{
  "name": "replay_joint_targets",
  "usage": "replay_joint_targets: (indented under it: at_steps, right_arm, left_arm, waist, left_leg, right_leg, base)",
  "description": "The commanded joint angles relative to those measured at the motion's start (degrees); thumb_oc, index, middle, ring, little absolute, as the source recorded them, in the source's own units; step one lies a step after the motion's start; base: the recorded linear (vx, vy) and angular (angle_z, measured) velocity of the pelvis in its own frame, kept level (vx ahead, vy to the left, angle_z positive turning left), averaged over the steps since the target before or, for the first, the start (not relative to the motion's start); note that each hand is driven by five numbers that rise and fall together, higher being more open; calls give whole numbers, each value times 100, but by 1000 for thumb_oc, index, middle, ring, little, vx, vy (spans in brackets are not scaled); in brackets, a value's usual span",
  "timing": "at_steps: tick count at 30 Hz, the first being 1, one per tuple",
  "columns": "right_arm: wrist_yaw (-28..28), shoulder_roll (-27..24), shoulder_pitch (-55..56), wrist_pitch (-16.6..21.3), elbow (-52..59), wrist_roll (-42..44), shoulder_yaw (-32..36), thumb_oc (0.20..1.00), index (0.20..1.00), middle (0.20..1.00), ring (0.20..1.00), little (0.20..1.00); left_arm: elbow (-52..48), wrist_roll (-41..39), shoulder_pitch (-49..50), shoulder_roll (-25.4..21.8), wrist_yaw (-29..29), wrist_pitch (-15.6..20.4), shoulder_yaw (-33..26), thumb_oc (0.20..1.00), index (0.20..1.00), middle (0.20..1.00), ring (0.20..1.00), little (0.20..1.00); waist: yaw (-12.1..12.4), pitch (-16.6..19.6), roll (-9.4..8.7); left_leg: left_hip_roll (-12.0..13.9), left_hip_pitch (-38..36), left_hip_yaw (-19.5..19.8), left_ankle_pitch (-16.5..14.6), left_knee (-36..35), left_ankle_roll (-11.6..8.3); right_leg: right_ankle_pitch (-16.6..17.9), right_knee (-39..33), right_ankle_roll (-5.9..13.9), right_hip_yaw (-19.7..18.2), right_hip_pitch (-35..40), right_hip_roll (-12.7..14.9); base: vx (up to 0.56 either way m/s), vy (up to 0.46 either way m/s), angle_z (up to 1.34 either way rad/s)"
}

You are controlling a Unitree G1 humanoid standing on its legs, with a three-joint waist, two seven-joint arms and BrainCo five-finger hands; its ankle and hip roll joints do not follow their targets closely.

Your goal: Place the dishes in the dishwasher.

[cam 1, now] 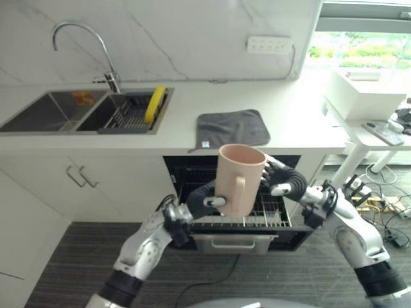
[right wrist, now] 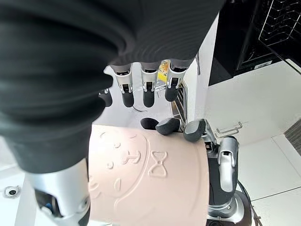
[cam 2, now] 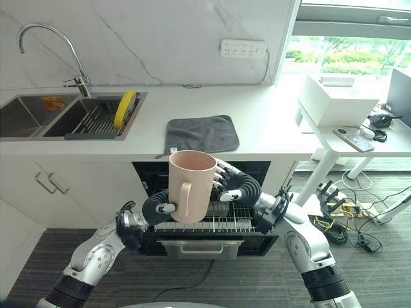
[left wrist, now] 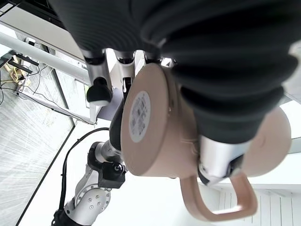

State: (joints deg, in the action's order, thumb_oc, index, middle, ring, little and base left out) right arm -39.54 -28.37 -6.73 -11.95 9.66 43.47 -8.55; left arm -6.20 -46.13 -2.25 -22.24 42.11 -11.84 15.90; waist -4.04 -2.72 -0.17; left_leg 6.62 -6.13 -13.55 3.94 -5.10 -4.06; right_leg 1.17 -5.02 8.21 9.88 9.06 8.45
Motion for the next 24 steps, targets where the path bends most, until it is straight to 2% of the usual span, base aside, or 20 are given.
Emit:
replay_joint_targets:
  at_steps: [1, 16, 24]
  right_arm:
    - [-14, 88, -514, 156, 203, 382, 154, 1000, 1000, 1000, 1000, 1000]
    - [71, 201, -744, 162, 322, 486, 63, 1000, 1000, 1000, 1000, 1000]
    - [43, 324, -733, 142, 440, 346, -90, 1000, 1000, 1000, 1000, 1000]
  left_arm:
    - [111, -155, -372, 39, 117, 188, -20, 200, 200, 200, 200, 200]
    - [218, -45, -312, 27, 166, 65, 108, 200, 200, 200, 200, 200]
    - [276, 85, -264, 40, 200, 117, 196, 200, 200, 200, 200, 200]
  waist:
    - [108, -33, -65]
    - [115, -20, -63]
    - [113, -23, -61]
  left_leg:
    - [420, -317, 65, -512, 10, -189]
    - [440, -330, 4, -498, 10, -179]
    - [430, -330, -13, -496, 10, -161]
  right_leg:
    - [-63, 2, 79, 199, -122, 129]
    - [-50, 2, 74, 206, -132, 120]
    - [-38, 2, 73, 194, -145, 123]
  base:
    - [-32, -16, 0]
    - [-6, -1, 0]
    - [0, 0, 0]
